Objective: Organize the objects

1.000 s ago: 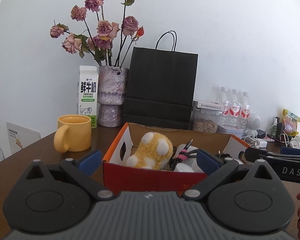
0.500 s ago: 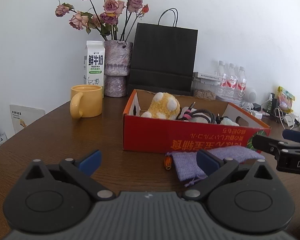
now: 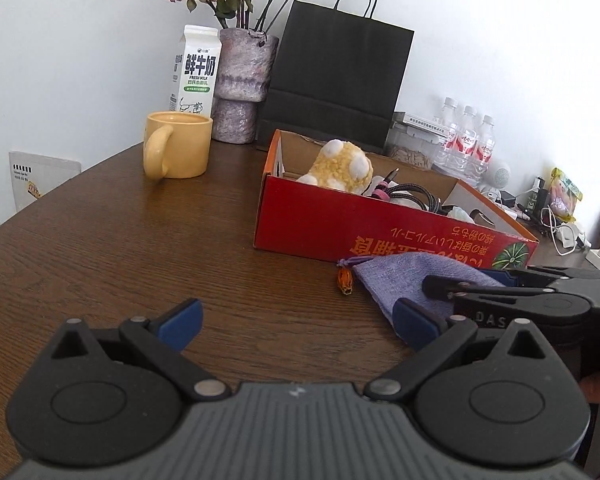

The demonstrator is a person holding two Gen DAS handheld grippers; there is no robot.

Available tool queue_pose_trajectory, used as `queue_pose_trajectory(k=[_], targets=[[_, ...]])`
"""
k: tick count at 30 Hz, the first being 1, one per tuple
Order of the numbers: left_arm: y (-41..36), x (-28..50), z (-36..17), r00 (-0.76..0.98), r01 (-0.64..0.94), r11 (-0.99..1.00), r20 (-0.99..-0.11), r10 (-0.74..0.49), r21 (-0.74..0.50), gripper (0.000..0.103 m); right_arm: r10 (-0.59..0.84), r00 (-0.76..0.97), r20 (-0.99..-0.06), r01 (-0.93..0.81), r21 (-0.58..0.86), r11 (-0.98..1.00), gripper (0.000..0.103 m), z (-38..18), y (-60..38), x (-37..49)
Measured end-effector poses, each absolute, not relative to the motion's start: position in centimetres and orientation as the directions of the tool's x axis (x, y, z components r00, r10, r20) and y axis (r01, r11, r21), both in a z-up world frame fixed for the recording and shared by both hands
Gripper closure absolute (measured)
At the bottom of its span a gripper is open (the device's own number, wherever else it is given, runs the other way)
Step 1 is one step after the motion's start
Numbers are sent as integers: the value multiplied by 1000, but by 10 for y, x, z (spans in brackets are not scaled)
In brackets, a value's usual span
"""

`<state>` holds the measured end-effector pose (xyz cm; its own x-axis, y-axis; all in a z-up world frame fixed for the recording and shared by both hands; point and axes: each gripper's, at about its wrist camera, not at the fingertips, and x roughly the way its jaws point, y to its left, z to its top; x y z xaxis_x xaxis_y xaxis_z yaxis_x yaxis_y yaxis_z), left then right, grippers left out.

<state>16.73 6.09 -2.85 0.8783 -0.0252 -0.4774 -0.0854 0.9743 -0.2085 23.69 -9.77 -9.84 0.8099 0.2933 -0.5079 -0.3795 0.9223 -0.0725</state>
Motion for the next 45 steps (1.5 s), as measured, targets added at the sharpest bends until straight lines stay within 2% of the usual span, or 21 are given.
queue_pose_trajectory(k=[2, 7, 11, 16, 20, 26, 28, 30, 32, 33, 34, 35, 36, 38, 41, 45], targets=[[62, 169, -29, 875, -91, 972, -483, -25, -216, 0, 322, 830, -455, -389, -58, 919, 76, -92, -107, 220], [62, 167, -28, 877, -95, 972, -481, -21, -216, 0, 378, 854, -357, -412, -19, 911, 76, -75, -133, 172], [64, 168, -29, 872, -104, 970, -489, -18, -220, 0, 403, 831, -385, -435, 5, 901, 76, -75, -152, 150], [64, 169, -29, 869, -112, 969, -494, -12, -221, 0, 368, 811, -454, -415, -4, 910, 76, -89, -164, 147], [65, 169, -29, 866, -119, 967, -499, -9, -224, 0, 375, 816, -440, -415, 5, 910, 75, -89, -158, 154], [67, 169, -31, 861, -116, 965, -508, -20, -234, 0, 342, 797, -499, -423, -55, 905, 59, -95, -133, 169], [67, 168, -31, 864, -109, 966, -504, -25, -235, 0, 343, 798, -495, -427, -62, 902, 48, -95, -129, 170], [67, 168, -31, 864, -106, 966, -503, -28, -236, 0, 341, 804, -487, -425, -70, 903, 32, -93, -126, 171], [66, 169, -31, 864, -107, 966, -503, -27, -236, 0, 341, 803, -488, -429, -78, 900, 23, -92, -122, 174], [66, 169, -31, 864, -107, 966, -503, -27, -237, 0, 344, 797, -496, -438, -83, 895, 23, -93, -120, 176], [66, 169, -31, 864, -107, 966, -502, -28, -237, 0, 348, 788, -508, -449, -89, 889, 24, -94, -117, 178], [66, 169, -31, 865, -106, 966, -502, -28, -237, 0, 352, 775, -524, -464, -95, 881, 28, -96, -113, 180], [66, 170, -31, 864, -106, 966, -502, -29, -237, 0, 352, 767, -537, -473, -101, 875, 51, -98, -110, 182], [66, 170, -31, 864, -105, 965, -502, -31, -239, 0, 348, 767, -539, -474, -110, 873, 75, -99, -106, 181], [66, 170, -31, 864, -101, 965, -502, -36, -242, 0, 379, 785, -490, -479, -94, 872, 87, -91, -111, 170], [66, 169, -32, 865, -102, 965, -501, -35, -242, 0, 402, 828, -390, -465, -78, 882, 91, -74, -127, 147]])
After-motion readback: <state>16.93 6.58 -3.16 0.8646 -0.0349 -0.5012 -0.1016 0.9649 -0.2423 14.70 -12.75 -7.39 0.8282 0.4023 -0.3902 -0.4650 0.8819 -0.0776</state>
